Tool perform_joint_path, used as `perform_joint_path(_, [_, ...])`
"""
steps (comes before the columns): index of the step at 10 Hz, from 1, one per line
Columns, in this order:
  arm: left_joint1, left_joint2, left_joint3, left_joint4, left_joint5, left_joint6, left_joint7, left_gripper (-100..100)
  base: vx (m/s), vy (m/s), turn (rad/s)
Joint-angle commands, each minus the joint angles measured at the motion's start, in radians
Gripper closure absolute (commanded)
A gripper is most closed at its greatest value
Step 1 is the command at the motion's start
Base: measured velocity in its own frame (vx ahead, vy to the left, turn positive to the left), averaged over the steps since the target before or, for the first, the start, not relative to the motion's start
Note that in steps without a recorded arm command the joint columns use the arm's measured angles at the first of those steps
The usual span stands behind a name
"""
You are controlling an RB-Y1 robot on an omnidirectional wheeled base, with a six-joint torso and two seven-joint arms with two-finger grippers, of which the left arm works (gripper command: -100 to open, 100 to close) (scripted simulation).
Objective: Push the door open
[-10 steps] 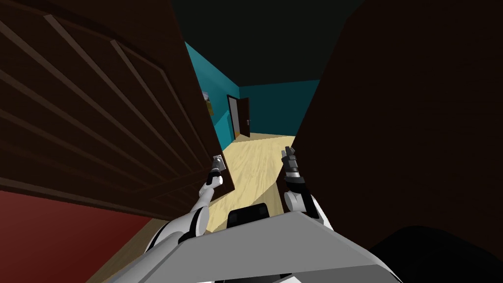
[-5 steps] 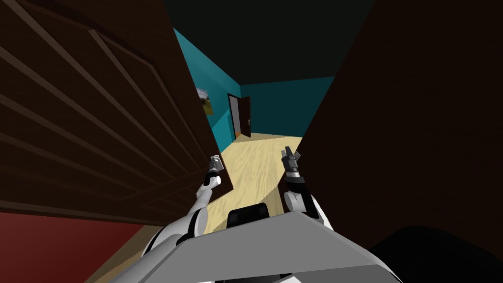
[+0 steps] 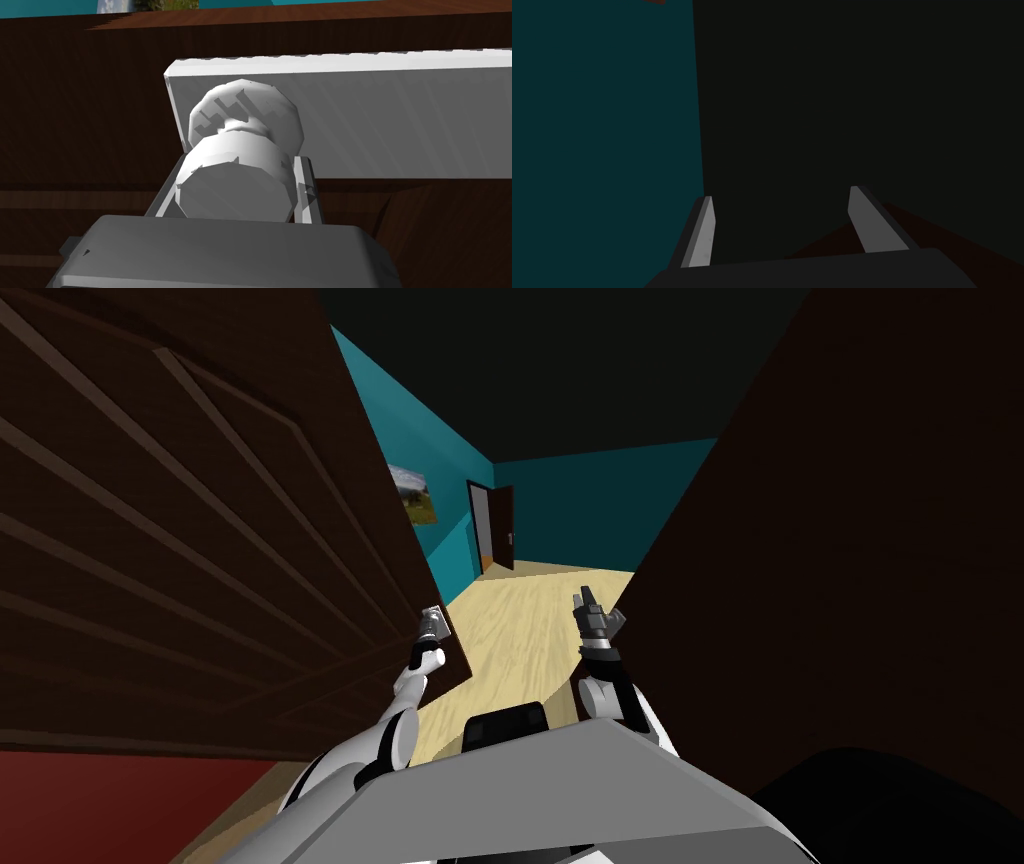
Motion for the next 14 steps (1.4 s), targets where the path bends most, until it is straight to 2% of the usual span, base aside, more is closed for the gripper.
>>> perform_joint_path(1, [-0.001, 0.005, 0.027, -0.021, 0.009, 0.006, -0.013, 100, 0.202, -0.066, 0.067])
perform_joint_path(8, [0.003, 0.011, 0.079, -0.022, 0.030, 0.005, -0.026, 100, 0.162, -0.064, 0.057])
perform_joint_path(9, [0.003, 0.013, 0.078, -0.008, 0.029, 0.001, -0.027, 100, 0.072, -0.014, 0.039])
perform_joint_path(10, [0.004, 0.020, 0.098, -0.009, 0.036, -0.001, -0.035, 100, 0.150, -0.004, 0.043])
perform_joint_path(14, [0.007, 0.030, 0.139, -0.012, 0.050, -0.004, -0.055, 100, 0.183, -0.019, 0.039])
